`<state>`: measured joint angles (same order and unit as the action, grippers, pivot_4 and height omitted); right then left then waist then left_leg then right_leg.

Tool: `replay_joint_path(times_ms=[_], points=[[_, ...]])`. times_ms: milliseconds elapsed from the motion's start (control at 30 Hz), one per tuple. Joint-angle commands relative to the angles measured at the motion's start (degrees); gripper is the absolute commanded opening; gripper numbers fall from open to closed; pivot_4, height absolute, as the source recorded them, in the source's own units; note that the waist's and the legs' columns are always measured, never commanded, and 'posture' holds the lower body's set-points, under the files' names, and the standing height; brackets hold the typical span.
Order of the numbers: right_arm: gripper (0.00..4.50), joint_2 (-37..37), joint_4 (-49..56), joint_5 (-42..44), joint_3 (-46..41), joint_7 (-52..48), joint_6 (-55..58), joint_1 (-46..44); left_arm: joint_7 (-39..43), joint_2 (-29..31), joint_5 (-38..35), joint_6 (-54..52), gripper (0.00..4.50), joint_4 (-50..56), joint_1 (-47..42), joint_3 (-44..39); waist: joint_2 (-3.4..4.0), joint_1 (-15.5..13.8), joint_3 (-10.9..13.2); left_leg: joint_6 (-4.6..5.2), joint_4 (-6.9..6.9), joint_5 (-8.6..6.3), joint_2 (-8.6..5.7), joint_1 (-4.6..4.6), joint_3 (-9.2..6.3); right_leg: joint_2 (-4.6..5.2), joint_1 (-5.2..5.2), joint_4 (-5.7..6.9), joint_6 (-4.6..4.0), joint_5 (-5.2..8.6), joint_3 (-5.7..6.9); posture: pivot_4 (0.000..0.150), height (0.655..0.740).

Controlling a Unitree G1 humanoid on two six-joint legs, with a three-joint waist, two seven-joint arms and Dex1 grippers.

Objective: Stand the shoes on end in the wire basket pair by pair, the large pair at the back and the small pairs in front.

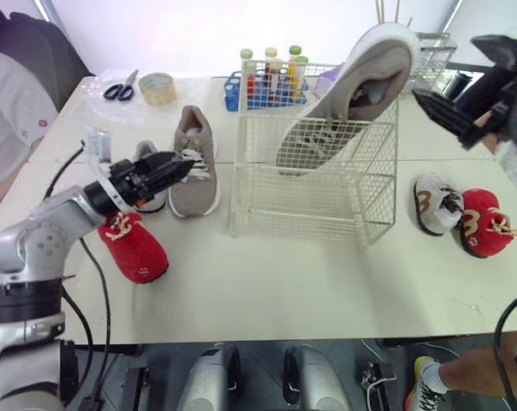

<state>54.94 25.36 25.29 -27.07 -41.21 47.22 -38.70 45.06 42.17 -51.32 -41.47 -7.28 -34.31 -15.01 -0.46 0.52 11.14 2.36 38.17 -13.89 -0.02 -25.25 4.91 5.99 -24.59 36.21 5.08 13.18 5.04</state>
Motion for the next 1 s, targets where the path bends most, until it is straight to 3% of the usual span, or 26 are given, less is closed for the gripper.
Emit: replay_joint_path(times_ms=[33,133,267,400,467,567,800,1000], points=[[4.46,2.65,-0.62,2.03,-1.18,-1.73,-1.34,-0.10,1.55,1.65,3.00,1.57,4.50,-1.50,-2.62,-1.06,0.00,0.02,0.00,-0.02,0.00,0.01,0.00,0.00,0.00,0.01,0.00,-0.01,0.00,0.00,0.00,0.150,0.7371],[4.46,4.69,-3.34,6.01,-2.76,-3.47,-0.36,-3.92,1.13,2.75,3.95,0.19,4.50,-0.84,-3.15,-1.57,0.00,0.05,0.00,-0.15,0.00,0.09,-0.01,-0.01,0.06,0.09,0.00,-0.02,0.00,0.00,-0.02,0.150,0.7371],[4.46,4.33,-9.05,21.92,-3.05,-5.59,7.19,-19.32,-4.86,2.88,6.65,-4.36,4.50,-6.00,-9.80,-0.90,0.06,-0.03,0.06,-0.12,0.03,0.07,-0.04,-0.02,0.07,0.17,-0.05,0.02,0.01,-0.01,0.00,0.150,0.7371],[4.46,4.16,-9.01,28.60,1.81,-9.35,10.77,-23.01,-4.32,2.89,9.74,-5.81,4.50,-9.45,-14.12,1.29,-0.13,0.05,-0.05,-0.01,-0.02,-0.01,-0.01,-0.02,-0.12,0.14,0.04,-0.02,0.01,-0.01,0.11,0.150,0.7371],[4.46,5.41,-7.74,26.59,5.98,-11.47,9.33,-20.31,-3.94,3.18,10.84,-8.04,4.50,-9.51,-15.55,2.69,-0.13,0.11,-0.05,-0.01,-0.01,-0.01,-0.07,-0.02,0.00,0.26,0.04,-0.04,0.02,-0.01,0.10,0.150,0.7371],[4.46,6.56,-10.13,17.06,9.20,-8.90,2.71,-12.74,-3.61,3.72,8.41,-11.51,4.50,-3.17,-14.05,0.98,-0.18,0.12,-0.02,0.00,0.05,-0.01,-0.15,-0.04,0.10,0.44,0.03,-0.04,0.06,-0.03,0.11,0.150,0.7371],[4.46,2.38,-9.38,11.26,4.22,0.21,-0.92,2.15,-4.92,3.02,-0.92,-16.34,4.50,22.50,-1.44,-4.23,-0.18,-0.11,0.00,0.00,0.04,-0.01,-0.24,-0.11,0.12,0.65,-0.01,-0.10,0.20,-0.06,0.04,0.150,0.7371],[4.46,-6.78,-9.56,11.12,1.78,13.38,-0.16,1.29,-9.94,-2.14,-2.99,-14.58,4.50,29.35,0.38,-2.73,-0.18,-0.19,-0.01,-0.17,0.09,0.11,-0.23,0.05,0.03,0.56,0.13,0.01,0.19,-0.07,0.06,0.150,0.7371]])
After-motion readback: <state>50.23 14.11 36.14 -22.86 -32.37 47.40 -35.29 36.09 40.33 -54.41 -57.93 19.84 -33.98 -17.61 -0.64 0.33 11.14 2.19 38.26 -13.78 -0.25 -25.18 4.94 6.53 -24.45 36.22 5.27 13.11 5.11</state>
